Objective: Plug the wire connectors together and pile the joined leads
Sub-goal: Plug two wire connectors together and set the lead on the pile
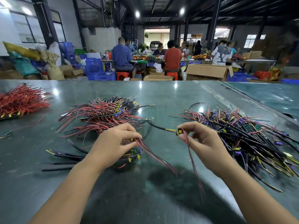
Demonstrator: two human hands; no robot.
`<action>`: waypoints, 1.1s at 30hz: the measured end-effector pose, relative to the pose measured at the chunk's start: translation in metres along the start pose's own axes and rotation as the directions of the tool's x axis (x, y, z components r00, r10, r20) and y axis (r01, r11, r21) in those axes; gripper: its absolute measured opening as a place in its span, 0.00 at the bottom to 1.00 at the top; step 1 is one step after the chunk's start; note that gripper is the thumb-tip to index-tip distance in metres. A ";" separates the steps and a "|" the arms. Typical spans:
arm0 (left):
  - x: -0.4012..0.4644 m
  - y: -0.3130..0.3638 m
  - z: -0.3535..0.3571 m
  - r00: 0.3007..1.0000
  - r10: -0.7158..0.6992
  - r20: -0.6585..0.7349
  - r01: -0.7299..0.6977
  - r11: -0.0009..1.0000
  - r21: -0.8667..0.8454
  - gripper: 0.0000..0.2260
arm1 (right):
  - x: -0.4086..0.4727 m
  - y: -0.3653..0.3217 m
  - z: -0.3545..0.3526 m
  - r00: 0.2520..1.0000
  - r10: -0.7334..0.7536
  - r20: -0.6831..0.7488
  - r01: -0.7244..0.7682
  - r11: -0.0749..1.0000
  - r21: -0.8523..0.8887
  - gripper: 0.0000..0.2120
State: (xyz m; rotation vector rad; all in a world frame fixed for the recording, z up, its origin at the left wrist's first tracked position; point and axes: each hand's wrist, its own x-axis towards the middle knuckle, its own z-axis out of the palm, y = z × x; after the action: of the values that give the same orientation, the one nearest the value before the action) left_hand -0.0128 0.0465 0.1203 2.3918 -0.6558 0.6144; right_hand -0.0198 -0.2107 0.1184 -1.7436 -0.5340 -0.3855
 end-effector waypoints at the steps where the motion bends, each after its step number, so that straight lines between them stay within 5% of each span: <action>1: 0.000 -0.003 -0.001 0.999 -0.040 0.011 0.039 0.992 0.116 0.07 | 0.000 0.000 -0.001 0.998 0.001 -0.058 0.002 0.999 0.047 0.12; 4: -0.001 -0.006 0.000 0.984 -0.137 0.110 0.111 0.970 0.216 0.08 | 0.002 -0.003 -0.003 0.969 -0.029 -0.245 0.062 0.990 0.125 0.15; 9: 0.000 -0.002 -0.001 0.984 -0.136 0.114 0.146 0.986 -0.081 0.14 | 0.004 -0.011 -0.007 0.889 0.069 -0.452 0.098 0.936 0.337 0.11; 12: 0.002 0.008 -0.001 0.974 -0.224 -0.035 0.202 0.927 -0.315 0.20 | 0.006 -0.015 -0.009 0.870 0.182 -0.457 0.110 0.833 0.542 0.09; 15: 0.003 0.019 0.007 0.936 -0.266 -0.231 0.155 0.900 -0.408 0.16 | 0.006 -0.021 -0.006 0.842 0.238 -0.484 0.160 0.747 0.645 0.11; 18: -0.003 0.034 0.020 0.972 -0.224 -0.077 0.139 0.804 -0.578 0.20 | 0.005 -0.029 0.001 0.870 0.288 -0.400 0.185 0.561 0.807 0.09; 21: -0.009 0.050 0.030 0.981 -0.122 0.150 0.191 0.717 -0.671 0.11 | 0.001 -0.034 0.014 0.913 0.298 -0.278 0.103 0.491 0.865 0.11; 25: -0.007 0.057 0.037 0.968 -0.152 0.201 0.251 0.509 -0.824 0.33 | -0.010 -0.033 0.038 0.956 0.292 -0.018 -0.123 0.456 0.881 0.11; 29: -0.004 0.059 0.037 0.942 -0.326 0.084 0.212 0.382 -0.899 0.11 | -0.014 -0.026 0.050 0.941 0.333 0.068 -0.246 0.530 0.811 0.12; 33: -0.006 0.057 0.035 0.940 -0.295 0.172 0.230 0.175 -0.957 0.09 | -0.013 -0.023 0.051 0.937 0.340 0.076 -0.271 0.573 0.774 0.13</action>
State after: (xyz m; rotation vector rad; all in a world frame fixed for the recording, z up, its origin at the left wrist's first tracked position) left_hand -0.0402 -0.0141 0.1146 1.1571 -0.3606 -0.0036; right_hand -0.0445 -0.1589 0.1180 -0.9197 -0.2520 0.0498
